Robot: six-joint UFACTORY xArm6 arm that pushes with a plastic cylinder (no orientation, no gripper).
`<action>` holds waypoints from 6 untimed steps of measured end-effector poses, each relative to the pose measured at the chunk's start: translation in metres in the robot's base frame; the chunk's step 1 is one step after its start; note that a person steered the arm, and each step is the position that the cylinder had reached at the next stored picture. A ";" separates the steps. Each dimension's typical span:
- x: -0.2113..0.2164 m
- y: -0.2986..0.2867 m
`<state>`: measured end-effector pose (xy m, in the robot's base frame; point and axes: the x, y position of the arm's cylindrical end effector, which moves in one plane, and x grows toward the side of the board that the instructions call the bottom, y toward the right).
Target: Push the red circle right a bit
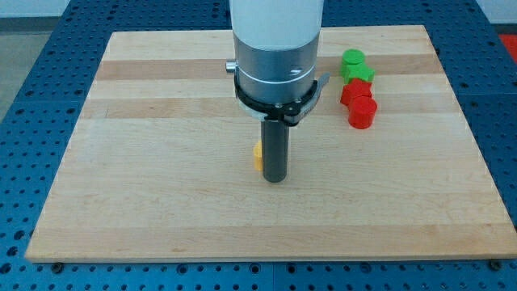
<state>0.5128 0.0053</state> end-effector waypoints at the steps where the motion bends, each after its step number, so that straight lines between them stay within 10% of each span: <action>1: -0.013 -0.001; 6: -0.013 -0.041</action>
